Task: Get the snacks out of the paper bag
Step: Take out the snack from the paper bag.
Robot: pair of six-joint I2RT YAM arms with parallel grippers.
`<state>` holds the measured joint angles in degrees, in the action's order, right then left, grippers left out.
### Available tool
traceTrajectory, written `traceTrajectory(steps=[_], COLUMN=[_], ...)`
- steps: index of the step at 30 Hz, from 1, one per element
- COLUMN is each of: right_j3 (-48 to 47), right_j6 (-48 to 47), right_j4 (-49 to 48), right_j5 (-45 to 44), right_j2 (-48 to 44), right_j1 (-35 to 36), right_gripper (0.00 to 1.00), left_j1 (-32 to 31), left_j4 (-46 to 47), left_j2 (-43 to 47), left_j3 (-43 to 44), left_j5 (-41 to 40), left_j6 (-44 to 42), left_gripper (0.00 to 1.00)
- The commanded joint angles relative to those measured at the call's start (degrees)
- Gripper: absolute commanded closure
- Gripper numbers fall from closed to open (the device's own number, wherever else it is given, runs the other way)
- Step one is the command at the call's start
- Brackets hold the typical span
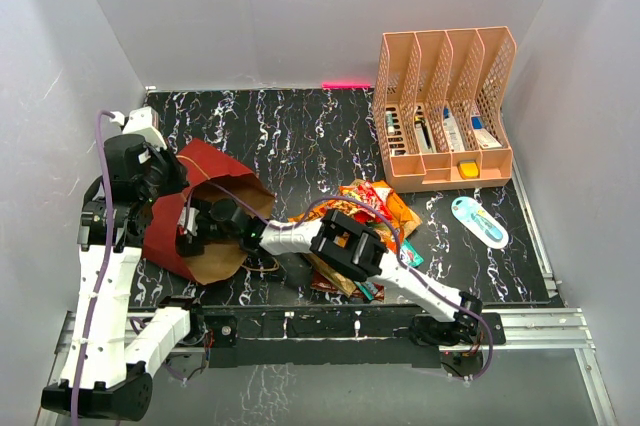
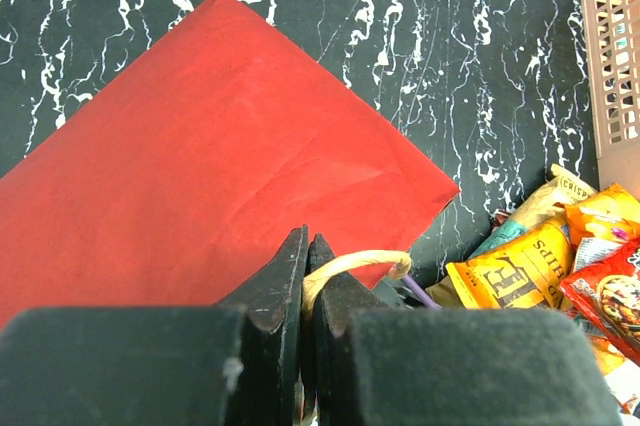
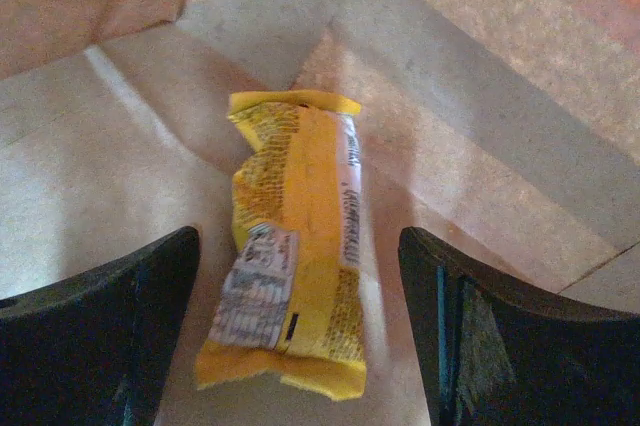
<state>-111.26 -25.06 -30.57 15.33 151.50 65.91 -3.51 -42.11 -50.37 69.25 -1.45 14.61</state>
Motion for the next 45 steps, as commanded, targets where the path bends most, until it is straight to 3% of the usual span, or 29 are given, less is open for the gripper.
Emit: traceTrajectory(steps=[1, 5, 11, 16, 23, 36, 45], right_j3=[-9.73, -11.78, -10.01, -7.54, 1.22, 28.99, 45.35], right_j6=[7.21, 8.49, 11.05, 12.80, 14.43, 16.84, 12.94], right_j4=[2.80, 5.28, 7.53, 8.20, 10.31, 9.04, 13.31], right_j5=[-7.40, -11.15, -8.57, -8.44, -9.40, -15.93, -24.51], right_j2=[4.31, 6.06, 4.42, -0.06, -10.33, -33.86, -55.27], right_j1=[0.01, 0.01, -0.06, 0.01, 0.65, 1.88, 1.85], right_gripper=[0.15, 0.17, 0.49, 0.63, 0.68, 0.73, 0.73], left_j1=[-0.19, -0.18, -0.20, -0.18, -0.18, -0.19, -0.23], left_j4=[1.37, 1.49, 1.45, 1.46, 2.15, 2.66, 5.93], left_j2=[0.74, 0.95, 1.01, 1.01, 0.40, -1.81, -5.09], left_j3=[-0.44, -0.52, -0.61, -0.79, -0.49, 0.55, 3.47], left_j5=[2.36, 2.81, 2.17, 0.65, -1.07, -3.25, 3.09], left_j6=[0.65, 1.03, 0.88, 0.36, 1.98, 11.02, 21.39], left_gripper=[1.00, 1.00, 1.00, 1.00, 1.00, 1.00, 1.00])
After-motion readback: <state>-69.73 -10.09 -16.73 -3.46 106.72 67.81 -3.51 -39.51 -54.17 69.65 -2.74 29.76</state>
